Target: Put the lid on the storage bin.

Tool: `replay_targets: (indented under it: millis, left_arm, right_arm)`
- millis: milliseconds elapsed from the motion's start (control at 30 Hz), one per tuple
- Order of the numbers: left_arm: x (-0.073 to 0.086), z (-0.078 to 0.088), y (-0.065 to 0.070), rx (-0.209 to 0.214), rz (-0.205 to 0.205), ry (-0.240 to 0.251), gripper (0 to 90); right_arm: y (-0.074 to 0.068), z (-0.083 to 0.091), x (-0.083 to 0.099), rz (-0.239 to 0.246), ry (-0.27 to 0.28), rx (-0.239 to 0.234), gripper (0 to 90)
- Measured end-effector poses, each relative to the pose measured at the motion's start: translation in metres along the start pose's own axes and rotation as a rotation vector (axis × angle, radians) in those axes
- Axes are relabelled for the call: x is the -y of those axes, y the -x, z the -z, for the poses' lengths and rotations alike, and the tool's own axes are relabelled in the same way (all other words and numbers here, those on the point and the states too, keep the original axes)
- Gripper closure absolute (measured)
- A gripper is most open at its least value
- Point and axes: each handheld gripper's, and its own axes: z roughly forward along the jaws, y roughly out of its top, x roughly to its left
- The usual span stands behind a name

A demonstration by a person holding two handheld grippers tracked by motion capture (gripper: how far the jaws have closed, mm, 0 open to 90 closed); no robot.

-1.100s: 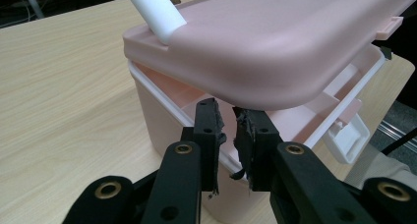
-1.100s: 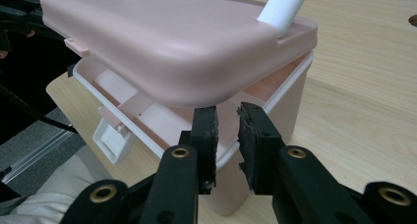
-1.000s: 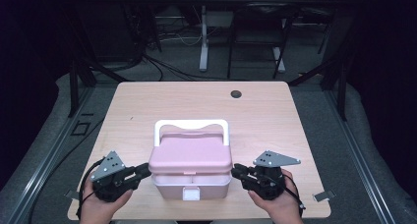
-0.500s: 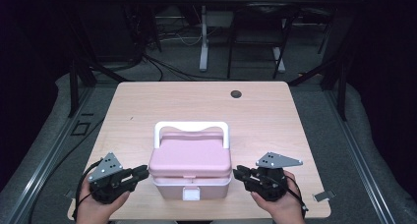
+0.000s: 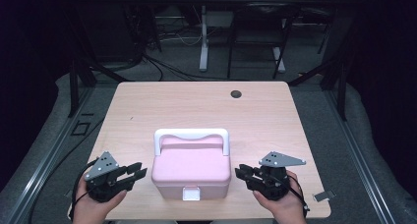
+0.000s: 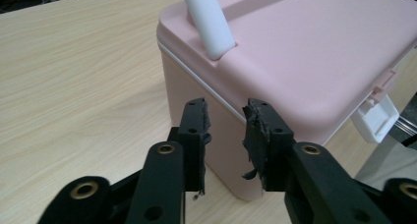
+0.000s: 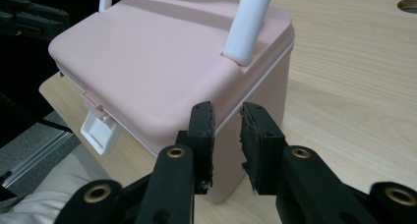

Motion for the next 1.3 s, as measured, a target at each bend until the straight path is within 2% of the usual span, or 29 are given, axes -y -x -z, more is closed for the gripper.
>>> replay_targets:
  millis: [333,500,700,867,1000,1133,1200,1300]
  left_arm:
    - [0.0,-0.003,-0.011,-0.034,0.024,0.035,53.0]
    - [-0.002,-0.003,-0.018,-0.047,0.035,0.037,49.9]
    - [-0.007,-0.008,-0.028,-0.059,0.047,0.016,49.0]
    - [-0.012,-0.011,-0.037,-0.071,0.056,0.007,49.0]
    - [-0.017,-0.015,-0.045,-0.079,0.069,0.004,49.0]
    - [-0.021,-0.022,-0.051,-0.08,0.089,0.013,49.1]
    - [-0.022,-0.026,-0.054,-0.084,0.094,0.011,49.3]
    - [-0.021,-0.033,-0.058,-0.081,0.108,0.004,49.3]
  right_arm:
    - [0.007,-0.003,-0.001,0.001,0.021,0.036,66.4]
    - [0.009,-0.004,-0.007,0.005,0.026,0.045,61.7]
    - [0.016,-0.008,-0.016,0.008,0.023,0.066,59.4]
    - [0.027,-0.01,-0.025,-0.015,0.022,0.09,57.6]
    - [0.037,-0.015,-0.03,-0.036,0.046,0.113,56.4]
    - [0.046,-0.021,-0.034,-0.056,0.046,0.141,56.2]
    - [0.051,-0.024,-0.035,-0.077,0.054,0.123,56.2]
    - [0.056,-0.029,-0.036,-0.082,0.056,0.154,56.2]
